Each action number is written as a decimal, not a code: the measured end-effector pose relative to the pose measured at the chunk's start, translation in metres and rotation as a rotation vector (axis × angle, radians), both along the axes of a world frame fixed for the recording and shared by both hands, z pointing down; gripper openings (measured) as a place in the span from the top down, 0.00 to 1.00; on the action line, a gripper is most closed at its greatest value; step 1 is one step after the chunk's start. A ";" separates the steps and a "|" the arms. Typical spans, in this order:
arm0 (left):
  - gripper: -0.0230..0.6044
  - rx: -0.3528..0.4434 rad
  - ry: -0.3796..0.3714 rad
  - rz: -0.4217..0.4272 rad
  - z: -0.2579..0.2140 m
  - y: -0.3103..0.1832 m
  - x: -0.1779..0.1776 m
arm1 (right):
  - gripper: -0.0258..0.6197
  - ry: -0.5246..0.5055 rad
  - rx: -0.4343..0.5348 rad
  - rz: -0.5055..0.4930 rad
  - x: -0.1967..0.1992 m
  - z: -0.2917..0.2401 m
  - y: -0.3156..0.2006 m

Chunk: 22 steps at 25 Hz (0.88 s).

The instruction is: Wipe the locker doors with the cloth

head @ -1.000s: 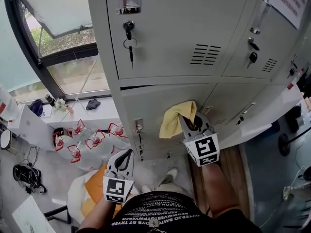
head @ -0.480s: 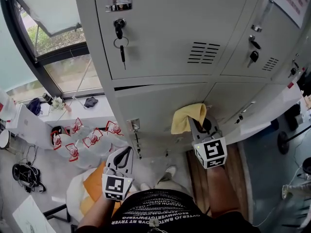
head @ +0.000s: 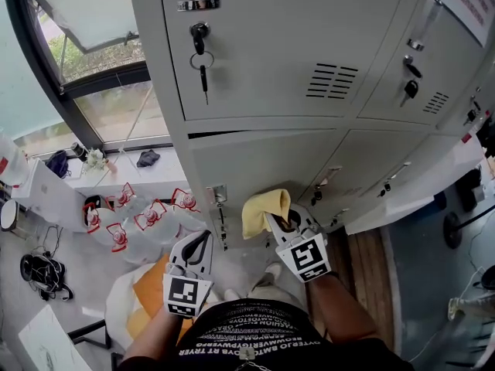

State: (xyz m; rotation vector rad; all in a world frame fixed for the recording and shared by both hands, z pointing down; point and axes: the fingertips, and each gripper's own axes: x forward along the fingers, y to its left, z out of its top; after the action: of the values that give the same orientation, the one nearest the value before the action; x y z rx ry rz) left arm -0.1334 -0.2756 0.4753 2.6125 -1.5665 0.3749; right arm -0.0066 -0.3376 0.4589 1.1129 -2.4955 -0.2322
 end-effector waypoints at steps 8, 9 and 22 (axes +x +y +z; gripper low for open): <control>0.95 -0.001 -0.005 -0.039 -0.001 0.010 -0.019 | 0.90 0.078 -0.104 -0.110 -0.058 0.066 0.000; 0.95 -0.002 -0.006 -0.049 -0.001 0.012 -0.023 | 0.90 0.092 -0.116 -0.119 -0.063 0.073 0.000; 0.95 0.001 -0.013 -0.132 -0.002 0.025 -0.063 | 0.90 0.164 -0.175 -0.148 -0.097 0.111 -0.011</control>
State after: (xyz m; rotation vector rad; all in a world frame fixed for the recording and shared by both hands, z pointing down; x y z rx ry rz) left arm -0.1967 -0.2502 0.4733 2.4947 -1.7321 0.3820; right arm -0.1033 -0.3482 0.5696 0.8076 -2.4008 -0.1366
